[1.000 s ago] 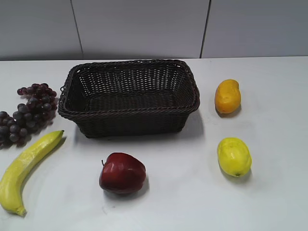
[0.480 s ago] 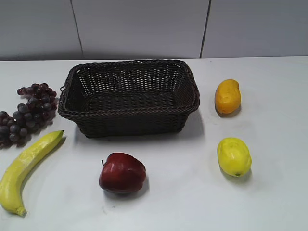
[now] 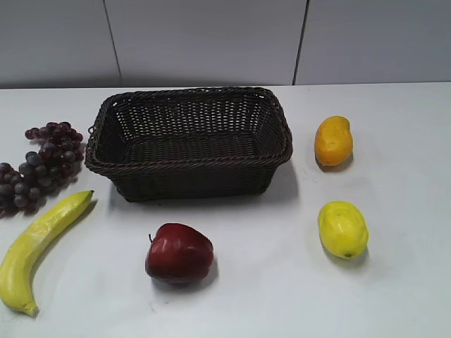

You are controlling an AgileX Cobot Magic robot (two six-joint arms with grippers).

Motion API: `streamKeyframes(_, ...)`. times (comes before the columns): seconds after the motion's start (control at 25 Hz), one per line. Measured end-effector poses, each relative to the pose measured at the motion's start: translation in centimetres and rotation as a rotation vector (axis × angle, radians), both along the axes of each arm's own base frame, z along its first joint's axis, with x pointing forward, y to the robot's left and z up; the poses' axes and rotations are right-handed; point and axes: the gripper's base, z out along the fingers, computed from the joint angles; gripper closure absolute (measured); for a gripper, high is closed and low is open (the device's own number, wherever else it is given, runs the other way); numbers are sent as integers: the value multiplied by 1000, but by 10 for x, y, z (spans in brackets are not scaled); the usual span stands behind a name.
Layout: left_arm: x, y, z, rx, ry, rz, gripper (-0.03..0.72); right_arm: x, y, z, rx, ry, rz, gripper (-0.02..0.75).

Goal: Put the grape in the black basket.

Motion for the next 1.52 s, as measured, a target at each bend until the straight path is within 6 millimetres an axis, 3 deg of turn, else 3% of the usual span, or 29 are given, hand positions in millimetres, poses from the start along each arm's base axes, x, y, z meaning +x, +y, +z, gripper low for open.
streamKeyframes(0.16,33,1,16,-43,-21,19,90,0,0,0,0,0,0,145)
streamKeyframes(0.32,80,3,17,-72,55,48,90,0,0,0,0,0,0,145)
streamKeyframes(0.76,220,4,-11,-29,436,-12,89,0,0,0,0,0,0,145)
streamKeyframes(0.92,264,-2,-31,5,546,-70,43,0,0,0,0,0,0,145)
streamKeyframes(1.12,305,-18,-74,85,662,-139,27,0,0,0,0,0,0,145)
streamKeyframes(1.52,355,-24,-130,207,649,-161,27,0,0,0,0,0,0,145)
